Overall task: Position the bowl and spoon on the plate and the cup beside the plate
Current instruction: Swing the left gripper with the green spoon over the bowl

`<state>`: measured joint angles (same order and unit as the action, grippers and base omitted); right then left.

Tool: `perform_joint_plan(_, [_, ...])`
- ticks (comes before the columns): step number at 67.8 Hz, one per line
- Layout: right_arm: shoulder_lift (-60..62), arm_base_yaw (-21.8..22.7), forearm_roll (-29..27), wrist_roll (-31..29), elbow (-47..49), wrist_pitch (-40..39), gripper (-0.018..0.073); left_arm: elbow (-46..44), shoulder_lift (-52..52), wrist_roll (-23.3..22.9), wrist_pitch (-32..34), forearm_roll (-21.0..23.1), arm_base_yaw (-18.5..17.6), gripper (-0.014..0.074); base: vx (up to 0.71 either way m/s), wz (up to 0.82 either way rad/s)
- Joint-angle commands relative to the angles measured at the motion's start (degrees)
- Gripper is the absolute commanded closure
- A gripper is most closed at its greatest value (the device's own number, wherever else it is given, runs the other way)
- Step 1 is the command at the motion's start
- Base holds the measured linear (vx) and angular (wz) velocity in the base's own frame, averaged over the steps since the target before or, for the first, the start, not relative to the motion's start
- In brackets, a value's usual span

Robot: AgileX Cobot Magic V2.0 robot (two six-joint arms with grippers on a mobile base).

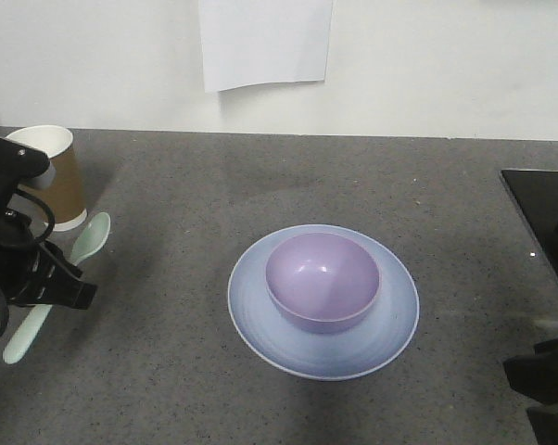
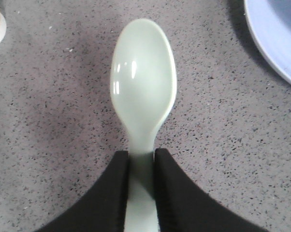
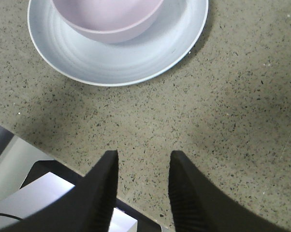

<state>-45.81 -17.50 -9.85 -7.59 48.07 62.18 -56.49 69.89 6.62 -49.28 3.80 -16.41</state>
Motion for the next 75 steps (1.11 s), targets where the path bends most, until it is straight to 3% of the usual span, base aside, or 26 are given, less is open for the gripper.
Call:
perform_joint_plan(1, [0.6,0.11,-0.51,0.05,1.4,-1.78,0.0311,-1.72,-1.5,2.02,3.13,1.88,-0.21,0.0514,0.0,0.0])
perform_joint_plan(18, [0.6,0.11,-0.51,0.05,1.4,-1.78,0.0311,-8.81,1.28,15.23,-0.66,9.06,-0.43,0.0509,0.0,0.0])
perform_joint_plan(33, [0.6,0.11,-0.51,0.05,1.4,-1.78,0.0311,-15.67,7.06,17.52,-2.12,8.9,-8.49,0.0489,0.0,0.0])
perform_joint_plan(54, [0.6,0.11,-0.51,0.05,1.4,-1.78,0.0311,-29.94,22.06,17.95,-7.53,-0.09,-21.83,0.0481,0.0,0.0])
perform_joint_plan(75, [0.6,0.11,-0.51,0.05,1.4,-1.78,0.0311,-40.65,33.52,19.67,-8.92,-12.51,-29.25,0.0479,0.0,0.0])
